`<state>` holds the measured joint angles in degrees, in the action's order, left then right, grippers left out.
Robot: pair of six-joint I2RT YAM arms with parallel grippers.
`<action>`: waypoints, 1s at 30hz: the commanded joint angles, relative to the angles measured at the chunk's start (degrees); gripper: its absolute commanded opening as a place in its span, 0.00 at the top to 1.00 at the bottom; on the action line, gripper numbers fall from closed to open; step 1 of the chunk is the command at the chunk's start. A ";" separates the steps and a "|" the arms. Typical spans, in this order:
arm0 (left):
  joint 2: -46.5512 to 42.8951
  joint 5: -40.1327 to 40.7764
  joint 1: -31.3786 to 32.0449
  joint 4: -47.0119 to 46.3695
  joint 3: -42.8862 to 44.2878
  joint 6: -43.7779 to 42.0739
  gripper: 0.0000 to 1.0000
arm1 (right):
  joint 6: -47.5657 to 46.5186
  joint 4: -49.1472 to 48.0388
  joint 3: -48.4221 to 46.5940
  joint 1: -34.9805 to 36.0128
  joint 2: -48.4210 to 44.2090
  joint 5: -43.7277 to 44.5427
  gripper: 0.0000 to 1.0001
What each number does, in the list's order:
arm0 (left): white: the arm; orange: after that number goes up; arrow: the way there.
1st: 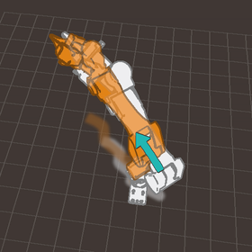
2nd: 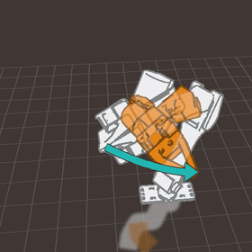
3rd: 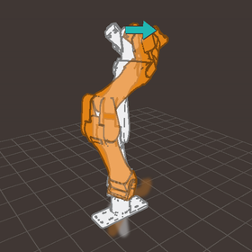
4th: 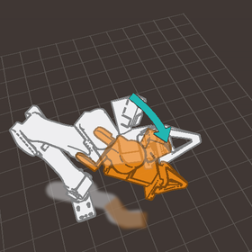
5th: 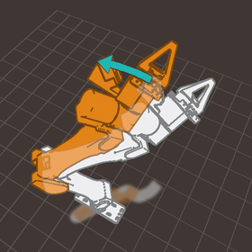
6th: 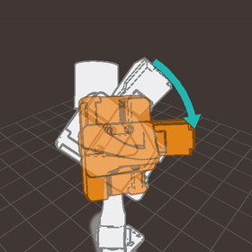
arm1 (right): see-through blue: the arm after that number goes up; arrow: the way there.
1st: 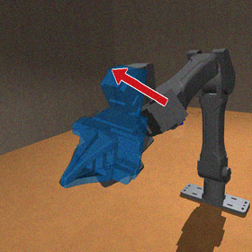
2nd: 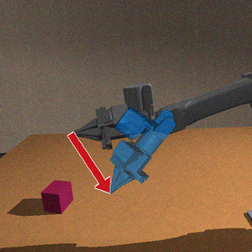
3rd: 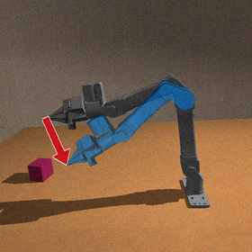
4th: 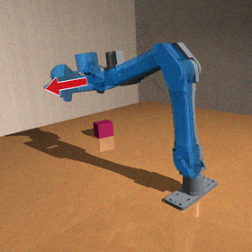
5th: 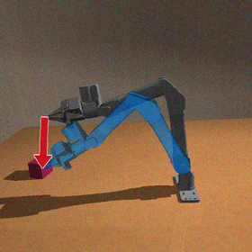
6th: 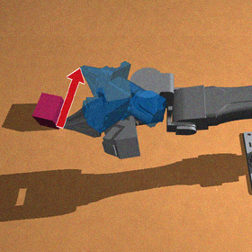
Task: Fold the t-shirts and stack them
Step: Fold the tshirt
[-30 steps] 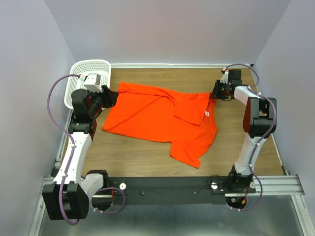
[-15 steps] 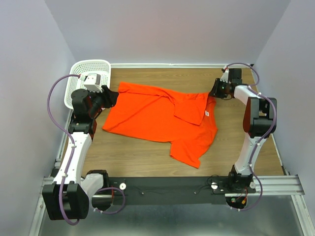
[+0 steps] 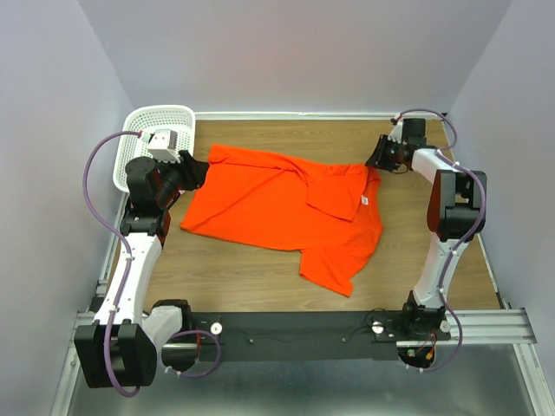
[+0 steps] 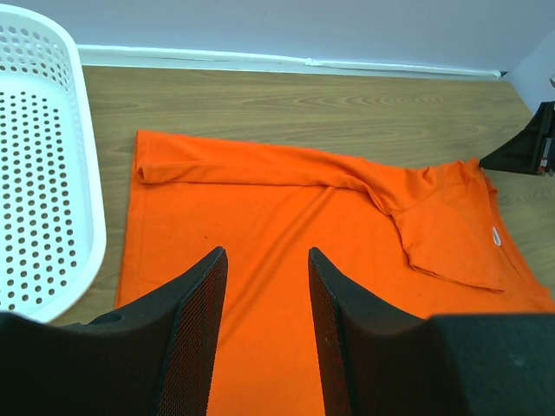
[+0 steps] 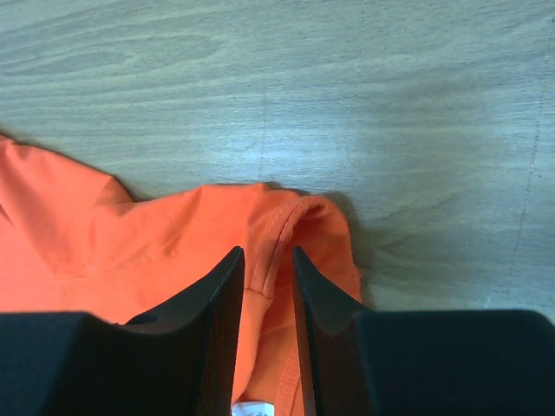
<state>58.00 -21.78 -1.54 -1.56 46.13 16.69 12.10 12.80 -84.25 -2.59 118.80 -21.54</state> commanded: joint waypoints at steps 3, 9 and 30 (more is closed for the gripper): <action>-0.25 -0.90 -0.39 -0.28 -0.87 -0.87 0.49 | 2.40 -0.76 -2.85 -0.05 4.59 -1.31 0.65; -0.25 -0.81 -0.39 -0.20 -0.87 -0.87 0.49 | 2.67 -0.76 -3.29 -0.05 4.68 -0.96 0.78; 0.36 -0.98 -0.39 -0.28 -0.87 -0.78 0.49 | -0.23 -2.34 2.42 -9.97 -0.68 3.78 0.99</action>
<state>58.02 -21.78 -1.54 -1.58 46.13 16.67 13.34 11.60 -81.14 -11.75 118.52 -19.05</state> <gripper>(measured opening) 0.506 0.011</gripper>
